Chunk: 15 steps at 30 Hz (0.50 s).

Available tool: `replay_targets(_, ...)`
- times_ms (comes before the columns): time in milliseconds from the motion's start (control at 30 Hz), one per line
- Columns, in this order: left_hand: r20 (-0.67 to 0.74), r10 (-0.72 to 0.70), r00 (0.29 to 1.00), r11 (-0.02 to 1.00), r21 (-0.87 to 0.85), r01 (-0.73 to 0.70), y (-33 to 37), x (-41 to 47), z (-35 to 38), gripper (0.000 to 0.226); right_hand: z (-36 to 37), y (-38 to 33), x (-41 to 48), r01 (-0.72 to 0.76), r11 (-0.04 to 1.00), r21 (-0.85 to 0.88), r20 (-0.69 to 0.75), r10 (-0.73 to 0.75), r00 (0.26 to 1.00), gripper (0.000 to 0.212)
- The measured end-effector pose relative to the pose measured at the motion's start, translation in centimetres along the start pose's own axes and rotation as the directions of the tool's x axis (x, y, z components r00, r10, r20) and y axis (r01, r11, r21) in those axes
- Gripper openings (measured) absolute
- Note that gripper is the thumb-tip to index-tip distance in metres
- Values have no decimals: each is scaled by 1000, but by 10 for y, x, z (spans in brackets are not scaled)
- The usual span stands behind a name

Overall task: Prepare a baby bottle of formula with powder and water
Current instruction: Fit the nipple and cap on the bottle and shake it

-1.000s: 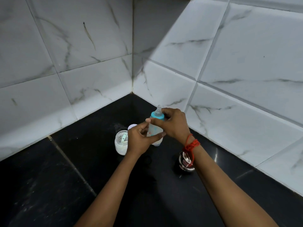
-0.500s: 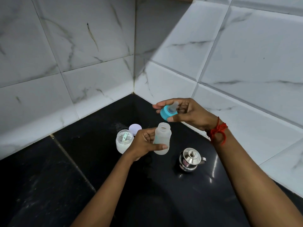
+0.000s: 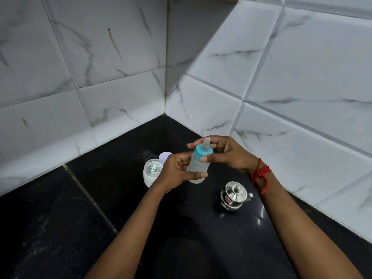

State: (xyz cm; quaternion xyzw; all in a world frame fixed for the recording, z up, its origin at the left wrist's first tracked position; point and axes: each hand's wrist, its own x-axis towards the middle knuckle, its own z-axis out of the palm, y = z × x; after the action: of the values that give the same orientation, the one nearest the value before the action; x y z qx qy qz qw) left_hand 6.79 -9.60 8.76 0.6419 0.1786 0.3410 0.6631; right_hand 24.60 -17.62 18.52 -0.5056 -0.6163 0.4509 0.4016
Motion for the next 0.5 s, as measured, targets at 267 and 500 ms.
replay_targets(267,-281,54,958,995,98,-27,-10,4,8,56,59,32,-4,53,998,-36,-593,-64,803,49)
replay_targets(500,-251,40,967,993,116,-11,-8,2,-3,55,18,21,-2,41,995,-86,-524,-80,848,41)
